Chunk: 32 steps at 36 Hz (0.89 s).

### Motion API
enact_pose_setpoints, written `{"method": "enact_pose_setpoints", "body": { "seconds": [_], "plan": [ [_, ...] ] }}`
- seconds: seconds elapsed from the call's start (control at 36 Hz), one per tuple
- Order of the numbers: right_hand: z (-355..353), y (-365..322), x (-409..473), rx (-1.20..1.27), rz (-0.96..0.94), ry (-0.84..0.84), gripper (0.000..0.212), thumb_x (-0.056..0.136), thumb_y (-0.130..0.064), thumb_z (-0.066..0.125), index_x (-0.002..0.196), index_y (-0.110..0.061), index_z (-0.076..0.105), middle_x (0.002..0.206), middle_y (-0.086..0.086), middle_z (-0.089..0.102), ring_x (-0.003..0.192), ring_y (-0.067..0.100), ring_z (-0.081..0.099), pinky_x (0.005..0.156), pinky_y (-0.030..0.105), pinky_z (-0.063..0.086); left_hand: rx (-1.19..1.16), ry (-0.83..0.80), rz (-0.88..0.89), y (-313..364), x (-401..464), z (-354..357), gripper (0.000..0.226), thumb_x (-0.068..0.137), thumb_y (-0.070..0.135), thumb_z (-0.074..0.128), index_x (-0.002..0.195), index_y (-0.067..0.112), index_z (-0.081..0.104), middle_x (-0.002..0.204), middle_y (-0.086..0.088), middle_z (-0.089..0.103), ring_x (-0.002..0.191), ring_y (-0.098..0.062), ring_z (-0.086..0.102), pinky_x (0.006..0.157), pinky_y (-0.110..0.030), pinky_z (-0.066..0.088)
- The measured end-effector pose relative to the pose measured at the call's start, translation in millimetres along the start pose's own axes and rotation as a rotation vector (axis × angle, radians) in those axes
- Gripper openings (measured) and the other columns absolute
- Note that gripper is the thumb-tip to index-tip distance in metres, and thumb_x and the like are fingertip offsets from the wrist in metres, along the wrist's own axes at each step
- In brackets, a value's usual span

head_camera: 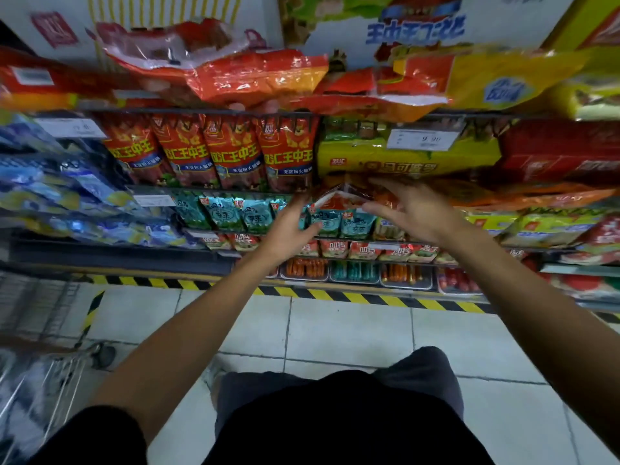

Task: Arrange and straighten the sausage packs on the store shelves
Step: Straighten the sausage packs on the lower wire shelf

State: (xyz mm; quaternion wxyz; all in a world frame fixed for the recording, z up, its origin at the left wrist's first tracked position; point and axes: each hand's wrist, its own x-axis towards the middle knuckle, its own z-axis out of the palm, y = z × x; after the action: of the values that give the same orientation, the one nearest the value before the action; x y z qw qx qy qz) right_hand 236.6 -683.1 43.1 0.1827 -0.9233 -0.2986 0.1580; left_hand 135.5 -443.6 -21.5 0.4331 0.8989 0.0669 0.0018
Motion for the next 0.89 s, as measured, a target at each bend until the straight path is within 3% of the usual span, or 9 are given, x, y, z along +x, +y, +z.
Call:
{"method": "enact_pose_setpoints", "body": {
  "seconds": [0.06,0.11,0.17,0.22,0.33,0.47,0.58,0.75,0.89],
  "plan": [
    [-1.4,-2.5,-0.4,-0.04,-0.019,0.001,0.08,0.088,-0.078,0.044,0.152,-0.031,0.04,0.142,0.009,0.059,0.118,0.033,0.062,0.097,0.044,0.051,-0.02,0.018,-0.042,7.0,-2.3,1.5,0.063,0.096,0.017,0.07,0.151,0.012,0.041,0.146,-0.009,0.053,0.131,-0.022,0.053,0.107,-0.03,0.047],
    [-0.4,-3.7,-0.3,-0.07,-0.042,-0.017,0.078,0.091,-0.07,0.052,0.153,-0.026,0.038,0.144,0.011,0.056,0.118,0.033,0.061,0.097,0.044,0.05,-0.018,0.049,-0.072,12.8,-4.9,0.1,0.063,0.096,0.015,0.07,0.152,0.009,0.041,0.148,-0.009,0.051,0.13,-0.013,0.047,0.095,-0.003,0.039],
    [0.5,-6.3,-0.5,-0.091,-0.04,-0.028,0.075,0.093,-0.061,0.059,0.154,-0.023,0.038,0.147,0.012,0.054,0.125,0.035,0.056,0.1,0.047,0.05,-0.025,0.061,-0.072,17.8,-5.2,-4.1,0.064,0.096,0.014,0.07,0.152,0.009,0.04,0.15,-0.007,0.05,0.131,-0.012,0.045,0.087,0.005,0.035],
    [1.9,-9.6,-0.2,-0.131,-0.033,0.001,0.075,0.092,-0.058,0.062,0.154,-0.022,0.039,0.146,0.012,0.054,0.129,0.036,0.053,0.101,0.048,0.049,-0.032,0.048,-0.063,19.3,-3.0,-8.8,0.064,0.095,0.012,0.07,0.153,0.011,0.041,0.151,-0.006,0.05,0.135,-0.017,0.047,0.095,-0.003,0.041],
    [8.0,-15.9,0.4,-0.199,-0.006,0.04,0.074,0.091,-0.055,0.065,0.153,-0.02,0.042,0.148,0.013,0.052,0.135,0.036,0.046,0.107,0.046,0.041,-0.06,0.022,-0.052,20.5,4.3,-13.9,0.061,0.093,0.008,0.071,0.15,0.014,0.047,0.149,-0.005,0.053,0.135,-0.023,0.051,0.111,-0.041,0.048],
    [13.6,-25.6,4.0,-0.199,0.039,0.078,0.072,0.09,-0.051,0.07,0.149,-0.015,0.048,0.148,0.013,0.052,0.138,0.036,0.043,0.116,0.047,0.028,-0.085,-0.025,-0.016,10.7,13.7,-15.8,0.061,0.093,0.009,0.071,0.149,0.011,0.048,0.148,-0.008,0.055,0.135,-0.021,0.051,0.105,-0.021,0.039],
    [20.0,-33.0,4.2,-0.178,0.079,0.12,0.071,0.09,-0.044,0.073,0.149,-0.016,0.047,0.15,0.011,0.05,0.142,0.035,0.037,0.121,0.044,0.01,-0.147,-0.058,0.022,5.9,14.9,-20.1,0.057,0.095,0.016,0.071,0.148,0.013,0.05,0.141,0.001,0.057,0.125,-0.008,0.049,0.095,-0.01,0.036],
    [29.5,-26.8,7.7,-0.17,0.067,0.195,0.066,0.082,-0.037,0.082,0.139,-0.012,0.058,0.134,0.017,0.062,0.131,0.042,0.05,0.117,0.053,0.023,-0.139,-0.072,0.117,-7.0,11.9,-18.8,0.063,0.094,0.017,0.073,0.151,0.019,0.046,0.149,0.0,0.053,0.135,-0.01,0.047,0.109,-0.021,0.039],
    [28.6,-19.8,9.3,-0.261,0.059,0.172,0.067,0.089,-0.045,0.072,0.146,-0.017,0.05,0.14,0.014,0.058,0.137,0.038,0.044,0.12,0.05,0.02,-0.097,-0.031,0.176,-23.6,14.0,-10.3,0.066,0.092,0.009,0.073,0.151,0.017,0.044,0.147,0.009,0.043,0.134,0.006,0.035,0.108,-0.002,0.026]
  ]
}}
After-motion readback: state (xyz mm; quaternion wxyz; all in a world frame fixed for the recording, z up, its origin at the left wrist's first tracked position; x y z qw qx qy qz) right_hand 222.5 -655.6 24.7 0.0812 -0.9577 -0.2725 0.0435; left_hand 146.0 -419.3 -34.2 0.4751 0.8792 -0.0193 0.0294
